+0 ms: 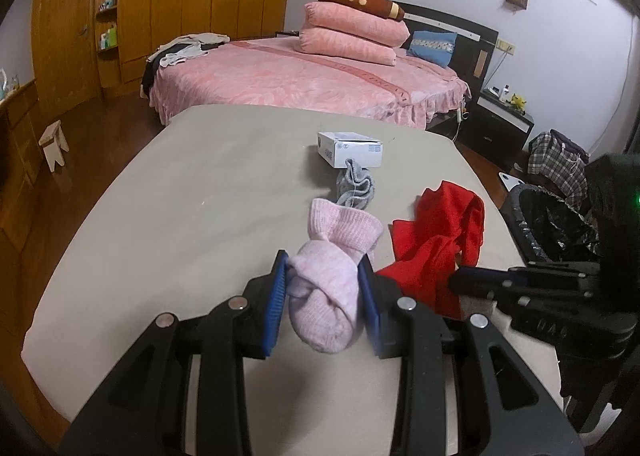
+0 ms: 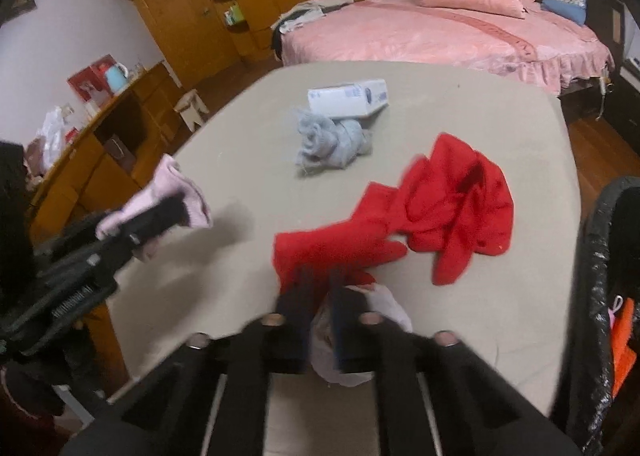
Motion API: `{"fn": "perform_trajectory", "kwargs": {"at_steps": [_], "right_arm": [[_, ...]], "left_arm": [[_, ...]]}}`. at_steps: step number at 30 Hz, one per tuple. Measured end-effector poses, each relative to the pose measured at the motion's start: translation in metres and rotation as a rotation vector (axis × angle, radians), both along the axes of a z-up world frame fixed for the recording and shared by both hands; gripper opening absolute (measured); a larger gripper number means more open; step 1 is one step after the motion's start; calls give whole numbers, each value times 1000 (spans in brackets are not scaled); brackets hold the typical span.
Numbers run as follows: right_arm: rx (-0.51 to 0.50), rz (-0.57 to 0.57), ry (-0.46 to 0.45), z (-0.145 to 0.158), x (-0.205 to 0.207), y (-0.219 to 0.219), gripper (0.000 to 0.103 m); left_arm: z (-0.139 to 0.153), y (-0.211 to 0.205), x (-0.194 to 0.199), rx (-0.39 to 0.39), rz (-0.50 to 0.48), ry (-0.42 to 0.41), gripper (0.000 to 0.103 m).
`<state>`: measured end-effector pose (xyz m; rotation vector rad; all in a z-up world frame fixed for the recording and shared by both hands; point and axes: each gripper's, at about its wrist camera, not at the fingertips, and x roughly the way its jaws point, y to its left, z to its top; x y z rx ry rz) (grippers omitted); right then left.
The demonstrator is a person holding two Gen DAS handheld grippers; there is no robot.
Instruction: Collect trash
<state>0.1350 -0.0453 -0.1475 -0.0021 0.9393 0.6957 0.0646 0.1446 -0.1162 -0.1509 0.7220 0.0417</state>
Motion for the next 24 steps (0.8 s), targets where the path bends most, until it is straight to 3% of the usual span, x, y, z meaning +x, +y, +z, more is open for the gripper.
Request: {"fn": "perform_trajectory", "kwargs": {"at_steps": [8, 13, 15, 17, 24], "right_arm": [[48, 9, -95, 39, -10, -11, 0], [11, -21, -46, 24, -6, -8, 9], [7, -29, -17, 16, -4, -8, 27], [0, -38, 1, 8, -2, -5, 35], [-24, -40, 37, -7, 6, 8, 44]], "left_arm": [[9, -5, 0, -2, -4, -27, 33], [8, -7, 0, 5, -5, -22, 33], [6, -4, -1, 8, 0, -16, 33], [3, -2, -1, 5, 7, -7, 33], [-3, 6, 0, 3, 19, 2, 33]]}}
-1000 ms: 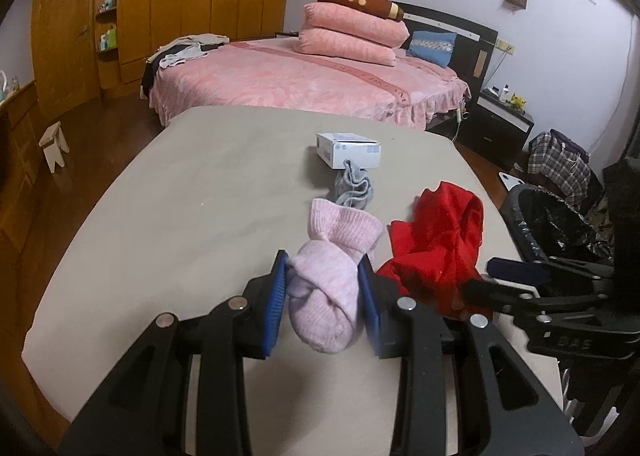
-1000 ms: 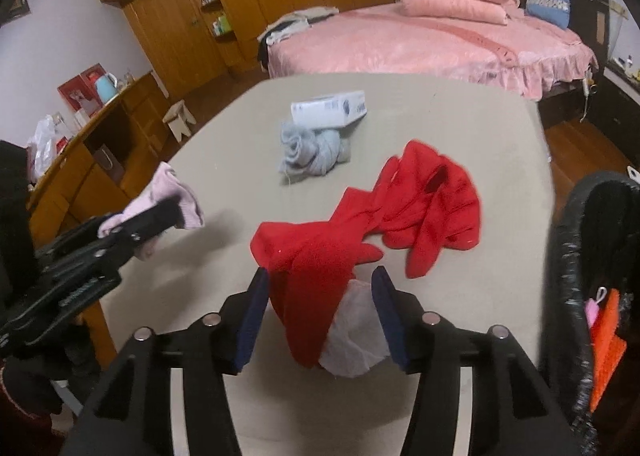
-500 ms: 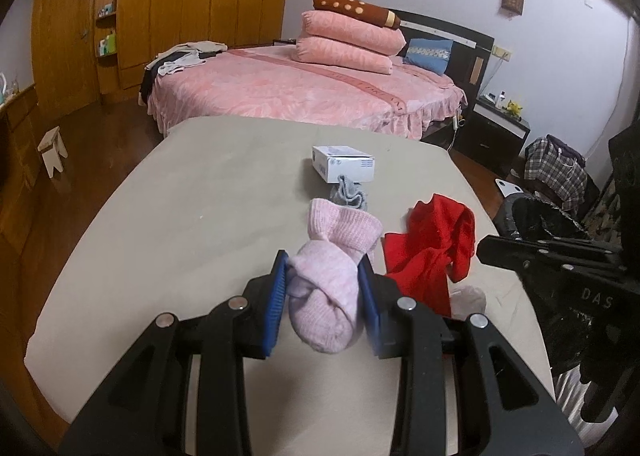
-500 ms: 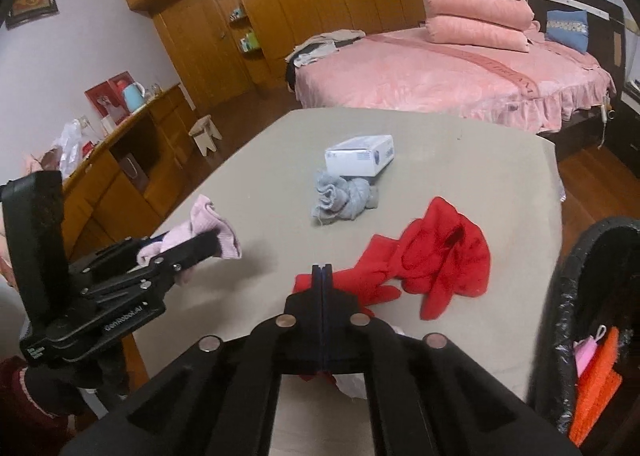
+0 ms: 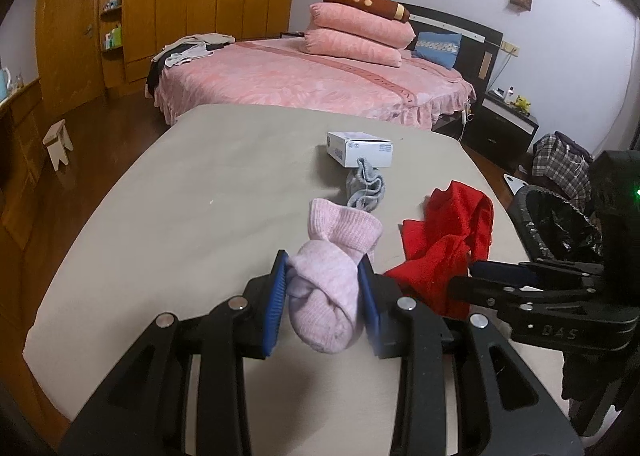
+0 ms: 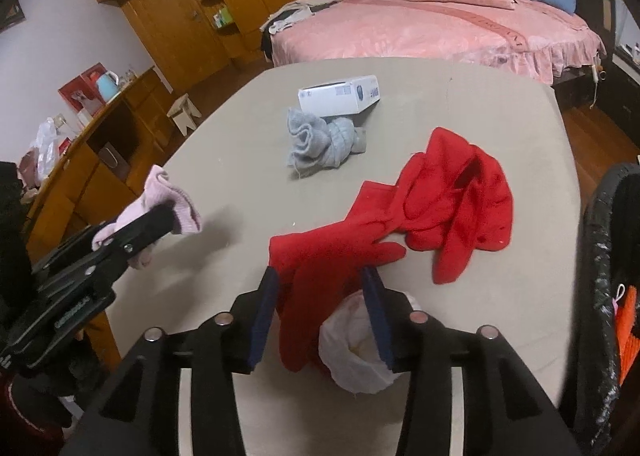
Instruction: Collect trash
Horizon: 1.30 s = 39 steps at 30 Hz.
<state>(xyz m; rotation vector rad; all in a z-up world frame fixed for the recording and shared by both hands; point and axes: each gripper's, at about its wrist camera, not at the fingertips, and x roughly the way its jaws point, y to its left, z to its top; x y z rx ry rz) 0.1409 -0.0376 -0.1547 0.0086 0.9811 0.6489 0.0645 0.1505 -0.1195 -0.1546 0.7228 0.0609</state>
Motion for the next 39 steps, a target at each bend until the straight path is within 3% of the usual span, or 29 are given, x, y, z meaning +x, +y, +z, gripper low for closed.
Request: {"fn": "perform_trajectory", "kwargs": {"at_steps": [4, 6, 8, 17, 23, 29, 39], "right_arm": [[-13, 14, 26, -6, 4, 11, 40], [-15, 36, 39, -9, 4, 17, 19], [-13, 51, 36, -8, 2, 21, 9], [71, 84, -96, 44, -19, 18, 8], [112, 69, -186, 87, -22, 1, 8], [145, 13, -258, 125, -25, -43, 8], [85, -162, -313, 142, -29, -144, 8]], "left_arm": [[-1, 1, 0, -2, 0, 0, 33], [-1, 3, 0, -2, 1, 0, 33], [-1, 5, 0, -5, 2, 1, 33], [6, 9, -2, -10, 18, -22, 33], [31, 1, 1, -1, -10, -73, 33], [58, -22, 8, -6, -69, -127, 33], [81, -108, 40, -23, -258, -167, 33]]}}
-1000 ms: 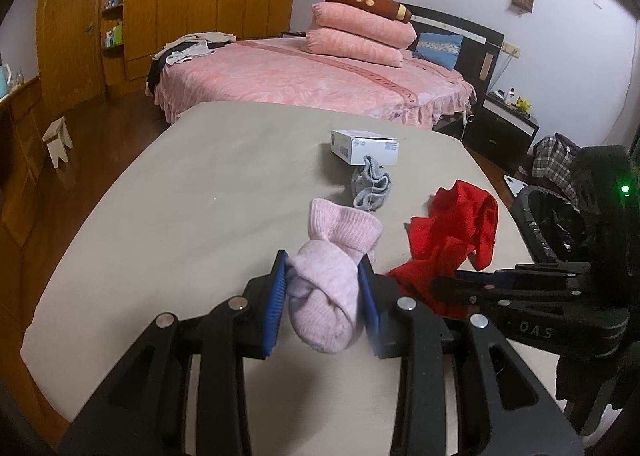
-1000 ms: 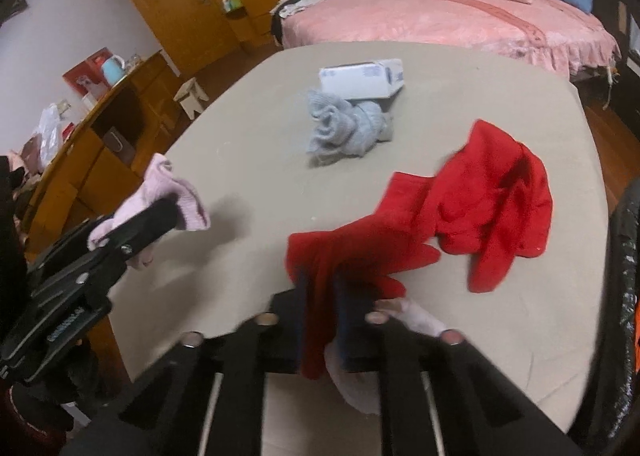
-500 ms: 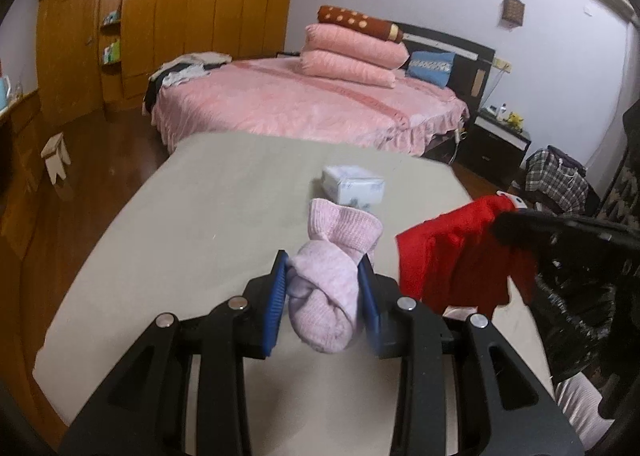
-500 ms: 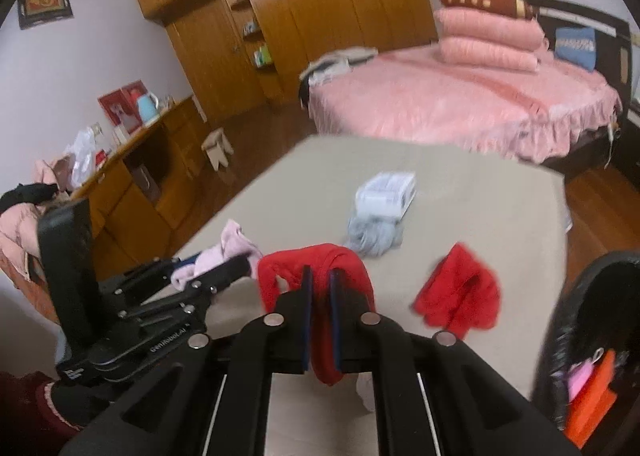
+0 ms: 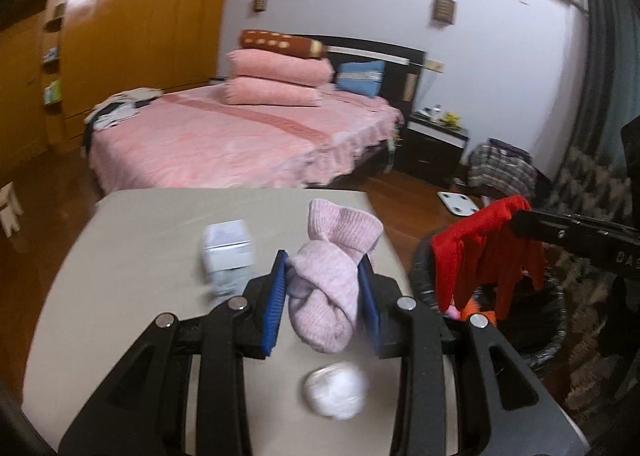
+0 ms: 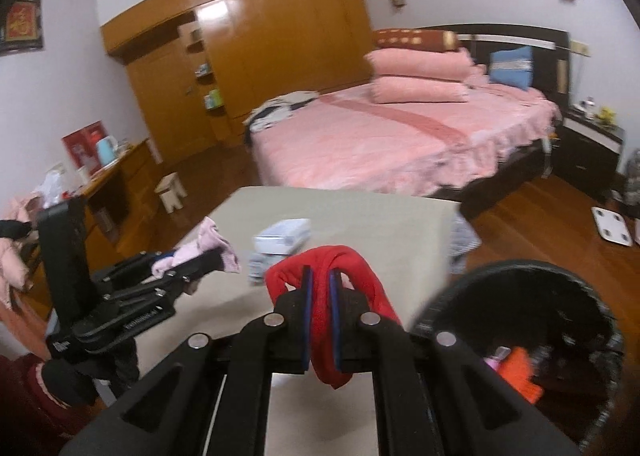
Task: Collect trash
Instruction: 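Carry the red cloth and pink sock over the bin and open both grippers, then grasp the white yarn ball on the table with the right gripper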
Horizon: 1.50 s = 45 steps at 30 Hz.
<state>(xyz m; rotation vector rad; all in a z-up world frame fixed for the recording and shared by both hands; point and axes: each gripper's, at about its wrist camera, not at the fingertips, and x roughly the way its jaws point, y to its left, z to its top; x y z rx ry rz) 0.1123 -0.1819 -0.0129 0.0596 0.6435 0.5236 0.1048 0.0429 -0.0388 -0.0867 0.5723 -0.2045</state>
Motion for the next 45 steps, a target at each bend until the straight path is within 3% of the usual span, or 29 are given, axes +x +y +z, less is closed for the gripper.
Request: {"fn": "perform_trajectory", "kwargs": {"at_steps": [16, 18, 19, 20, 21, 26, 31, 38, 45], "right_arm": [[-68, -257, 99, -44, 16, -143, 10], [-108, -282, 138, -52, 15, -155, 17], [-150, -305, 165, -59, 16, -159, 28], [-181, -321, 188, -65, 16, -163, 35], [-195, -330, 205, -70, 16, -164, 36], [-172, -384, 244, -87, 2, -184, 45], [-115, -404, 177, -80, -4, -175, 66], [-19, -328, 83, -69, 3, -118, 82], [5, -157, 14, -75, 0, -23, 84]], "left_arm": [[-35, -179, 47, -22, -344, 54, 34], [-39, -200, 53, -11, -378, 67, 41], [-42, -203, 54, -7, -382, 66, 59], [-44, -208, 55, -5, -384, 62, 70], [-46, -210, 54, -6, -386, 62, 71], [-53, -198, 52, 14, -373, 87, 73], [-46, -155, 41, 36, -291, 70, 78], [-37, -71, 17, 55, -99, 39, 81], [-48, 17, -3, 107, 79, 62, 81]]}}
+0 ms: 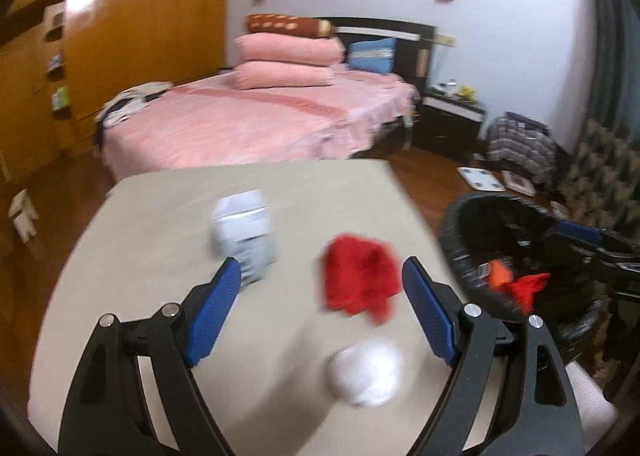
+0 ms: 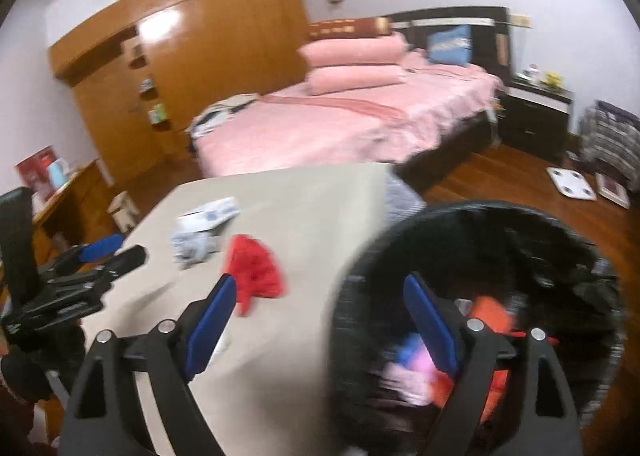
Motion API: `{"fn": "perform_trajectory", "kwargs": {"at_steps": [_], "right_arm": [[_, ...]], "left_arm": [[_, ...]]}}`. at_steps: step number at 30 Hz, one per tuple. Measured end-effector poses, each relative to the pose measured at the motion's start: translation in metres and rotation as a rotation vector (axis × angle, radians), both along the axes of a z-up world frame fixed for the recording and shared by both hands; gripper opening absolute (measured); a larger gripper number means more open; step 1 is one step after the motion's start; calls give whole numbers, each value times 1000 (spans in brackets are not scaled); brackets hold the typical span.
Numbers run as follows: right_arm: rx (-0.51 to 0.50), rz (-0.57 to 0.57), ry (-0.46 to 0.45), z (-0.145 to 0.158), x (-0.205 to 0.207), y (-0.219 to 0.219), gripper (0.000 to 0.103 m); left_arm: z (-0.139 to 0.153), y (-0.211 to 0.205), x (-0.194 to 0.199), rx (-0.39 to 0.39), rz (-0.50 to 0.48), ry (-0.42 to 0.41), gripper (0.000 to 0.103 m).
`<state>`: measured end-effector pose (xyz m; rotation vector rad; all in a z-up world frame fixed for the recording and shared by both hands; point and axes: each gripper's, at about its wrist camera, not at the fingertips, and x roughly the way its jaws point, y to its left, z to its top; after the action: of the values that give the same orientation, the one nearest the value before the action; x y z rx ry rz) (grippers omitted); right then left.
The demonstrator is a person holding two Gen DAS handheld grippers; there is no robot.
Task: Collect trash
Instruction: 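Grasp the white yarn ball on the table with the right gripper, then grasp the red knit hat with the left gripper while the right holds the yarn ball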
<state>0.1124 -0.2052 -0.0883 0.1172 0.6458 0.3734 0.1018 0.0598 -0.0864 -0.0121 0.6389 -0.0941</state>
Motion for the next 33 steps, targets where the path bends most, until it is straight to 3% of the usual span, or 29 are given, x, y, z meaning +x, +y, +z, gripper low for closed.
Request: {"fn": "perform_trajectory", "kwargs": {"at_steps": [8, 20, 22, 24, 27, 33], "right_arm": [[-23, 110, 17, -37, -3, 92, 84], [-104, 171, 154, -84, 0, 138, 83], [-120, 184, 178, -91, 0, 141, 78], [-119, 208, 209, -96, 1, 142, 62], [-113, 236, 219, -98, 0, 144, 46], [-95, 216, 183, -82, 3, 132, 43]], "left_arm": [[-30, 60, -12, 11, 108, 56, 80], [-46, 89, -14, -9, 151, 84, 80], [-47, 89, -13, -10, 148, 85, 80], [-47, 89, -11, -13, 147, 90, 80], [-48, 87, -9, -20, 146, 95, 80], [-46, 79, -1, -35, 125, 91, 80]]}}
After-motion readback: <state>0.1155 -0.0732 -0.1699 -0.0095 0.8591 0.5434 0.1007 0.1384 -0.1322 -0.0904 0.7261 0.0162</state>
